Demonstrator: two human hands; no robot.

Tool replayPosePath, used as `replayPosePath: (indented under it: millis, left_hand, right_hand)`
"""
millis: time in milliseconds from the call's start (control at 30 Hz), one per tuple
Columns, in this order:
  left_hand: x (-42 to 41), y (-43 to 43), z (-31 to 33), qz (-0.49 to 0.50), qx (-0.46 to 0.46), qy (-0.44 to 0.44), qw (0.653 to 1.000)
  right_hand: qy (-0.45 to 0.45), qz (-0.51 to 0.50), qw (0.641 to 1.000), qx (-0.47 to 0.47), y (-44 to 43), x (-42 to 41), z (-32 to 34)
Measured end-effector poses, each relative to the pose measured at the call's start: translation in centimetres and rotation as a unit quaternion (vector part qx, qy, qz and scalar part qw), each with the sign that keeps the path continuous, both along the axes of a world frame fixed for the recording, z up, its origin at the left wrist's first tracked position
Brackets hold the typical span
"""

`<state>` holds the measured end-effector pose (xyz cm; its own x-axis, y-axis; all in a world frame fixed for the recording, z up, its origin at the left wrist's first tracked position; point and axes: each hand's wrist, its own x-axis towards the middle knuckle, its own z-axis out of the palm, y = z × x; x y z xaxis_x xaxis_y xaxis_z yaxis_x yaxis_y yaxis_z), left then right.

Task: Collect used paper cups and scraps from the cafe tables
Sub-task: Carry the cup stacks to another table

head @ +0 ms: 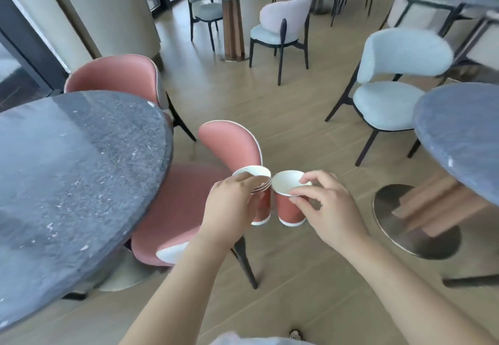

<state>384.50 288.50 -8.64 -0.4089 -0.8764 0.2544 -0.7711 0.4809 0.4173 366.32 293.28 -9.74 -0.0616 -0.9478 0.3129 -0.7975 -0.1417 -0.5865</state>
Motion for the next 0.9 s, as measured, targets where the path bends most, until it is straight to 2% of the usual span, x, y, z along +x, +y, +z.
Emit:
replayPosePath:
  millis: [167, 500, 667, 900]
  left_hand:
    - [-7.2, -0.7, 0.1, -0.02, 0.017, 0.012, 1.0]
    - [-15.2, -6.4, -0.9, -0.078, 0.054, -0.017, 0.995]
    - [-19.6, -12.5, -2.0, -0.083, 0.054, -0.008, 0.995]
    - [-25.3, -25.8, -2.6, -0.074, 0.056, 0.001, 0.996]
  right_hand:
    - [-0.01, -0.033, 0.999, -0.01, 0.4, -7.0, -0.1]
    - [-0.024, -0.041, 0.999, -0.011, -3.0, -14.8, -1.7]
    - [-0.017, -0.055, 0.998, 0.004, -8.7, -19.1, -2.5]
    - [-0.008, -0.047, 0.999, 0.005, -22.3, -24.6, -1.9]
